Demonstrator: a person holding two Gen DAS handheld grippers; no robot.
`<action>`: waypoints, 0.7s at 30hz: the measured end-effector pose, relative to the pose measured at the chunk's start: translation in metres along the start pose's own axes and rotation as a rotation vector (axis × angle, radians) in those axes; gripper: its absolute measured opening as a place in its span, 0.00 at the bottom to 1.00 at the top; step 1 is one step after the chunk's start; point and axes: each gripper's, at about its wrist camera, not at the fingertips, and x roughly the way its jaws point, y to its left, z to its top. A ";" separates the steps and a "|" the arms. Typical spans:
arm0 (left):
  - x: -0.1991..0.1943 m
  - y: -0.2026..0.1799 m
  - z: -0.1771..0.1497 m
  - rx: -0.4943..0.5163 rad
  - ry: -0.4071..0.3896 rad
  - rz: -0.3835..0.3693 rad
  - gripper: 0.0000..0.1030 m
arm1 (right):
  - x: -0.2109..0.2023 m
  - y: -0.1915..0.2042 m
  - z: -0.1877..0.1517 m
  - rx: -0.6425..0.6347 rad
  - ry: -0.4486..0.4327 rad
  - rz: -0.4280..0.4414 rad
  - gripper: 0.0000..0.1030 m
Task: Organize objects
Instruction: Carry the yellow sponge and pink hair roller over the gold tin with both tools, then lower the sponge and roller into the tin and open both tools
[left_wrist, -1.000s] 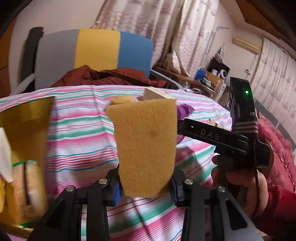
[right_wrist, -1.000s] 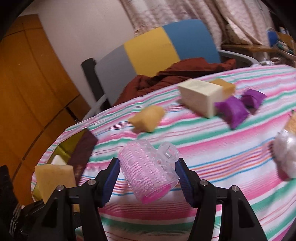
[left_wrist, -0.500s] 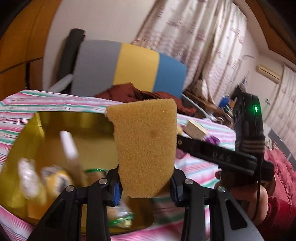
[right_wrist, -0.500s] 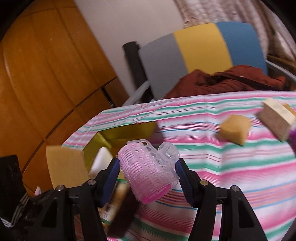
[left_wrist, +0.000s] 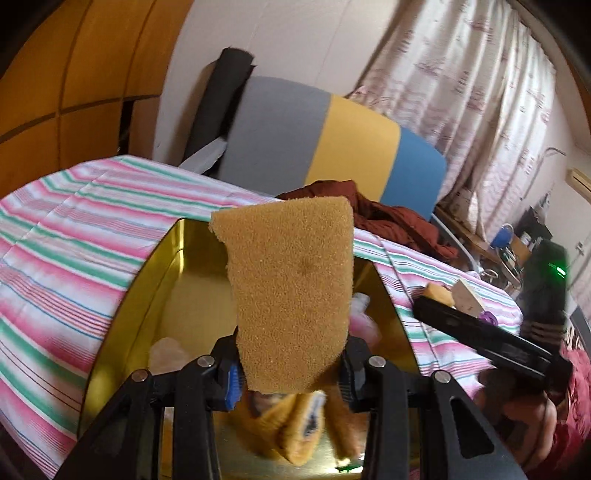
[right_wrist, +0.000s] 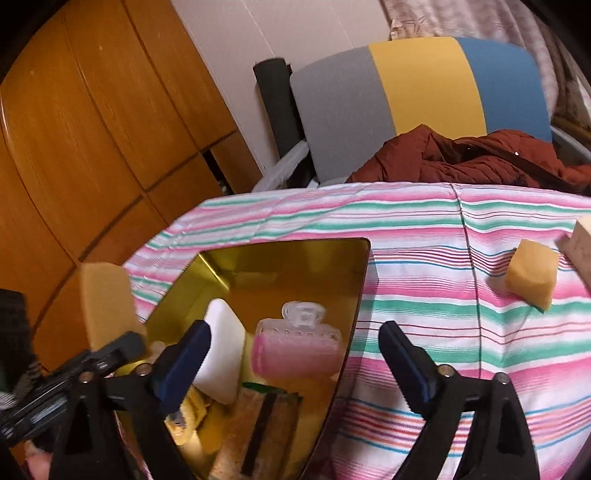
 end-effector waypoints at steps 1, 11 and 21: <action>0.001 0.004 0.001 -0.014 0.004 0.004 0.39 | -0.003 0.000 -0.001 0.003 -0.006 0.000 0.93; 0.028 0.020 0.017 -0.055 0.090 0.117 0.50 | -0.031 -0.011 -0.020 0.076 -0.031 0.044 0.95; 0.017 0.011 0.010 -0.050 0.071 0.193 0.67 | -0.039 -0.023 -0.026 0.113 -0.032 0.055 0.95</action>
